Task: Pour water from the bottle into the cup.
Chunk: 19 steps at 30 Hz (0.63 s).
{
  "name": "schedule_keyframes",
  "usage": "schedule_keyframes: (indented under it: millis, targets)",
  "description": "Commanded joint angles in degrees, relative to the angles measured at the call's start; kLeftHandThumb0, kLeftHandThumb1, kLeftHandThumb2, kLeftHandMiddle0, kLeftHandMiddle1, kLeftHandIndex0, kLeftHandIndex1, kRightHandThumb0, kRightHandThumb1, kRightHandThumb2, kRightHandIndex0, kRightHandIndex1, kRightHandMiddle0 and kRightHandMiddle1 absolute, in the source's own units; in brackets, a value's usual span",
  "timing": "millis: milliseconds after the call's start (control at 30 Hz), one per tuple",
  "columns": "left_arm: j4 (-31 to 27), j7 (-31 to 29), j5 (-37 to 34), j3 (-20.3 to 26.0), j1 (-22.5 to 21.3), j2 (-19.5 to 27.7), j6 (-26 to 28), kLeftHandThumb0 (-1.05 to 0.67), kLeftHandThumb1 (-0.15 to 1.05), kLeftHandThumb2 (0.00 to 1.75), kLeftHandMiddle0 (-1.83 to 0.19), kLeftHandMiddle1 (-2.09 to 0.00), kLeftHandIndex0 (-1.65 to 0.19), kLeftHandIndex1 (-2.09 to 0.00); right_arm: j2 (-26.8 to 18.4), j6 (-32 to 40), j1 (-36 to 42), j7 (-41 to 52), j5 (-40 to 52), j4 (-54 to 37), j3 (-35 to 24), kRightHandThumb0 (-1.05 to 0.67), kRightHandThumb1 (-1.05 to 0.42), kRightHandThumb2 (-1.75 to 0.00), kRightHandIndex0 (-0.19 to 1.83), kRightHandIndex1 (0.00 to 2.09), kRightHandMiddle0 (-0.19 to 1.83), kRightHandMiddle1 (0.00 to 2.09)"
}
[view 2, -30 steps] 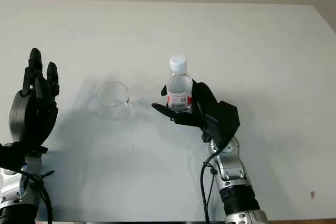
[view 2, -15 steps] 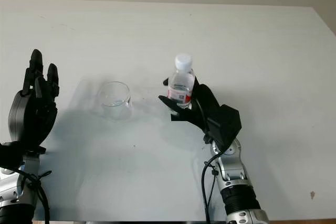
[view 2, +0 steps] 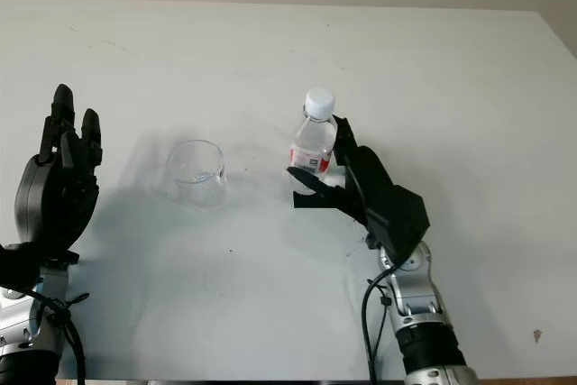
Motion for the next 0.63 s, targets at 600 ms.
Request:
schedule_keyframes:
  millis: [600]
  targets:
    - [1.13,-0.34,-0.52,0.19,-0.01,-0.8,-2.04,-0.69,1.05,0.68,0.19,0.0,0.19,0.0,-2.17,-4.07,4.52,9.04,8.6,-5.05,-3.06,-0.93,-1.02,-0.06,-0.19,0.0,-0.19,0.0]
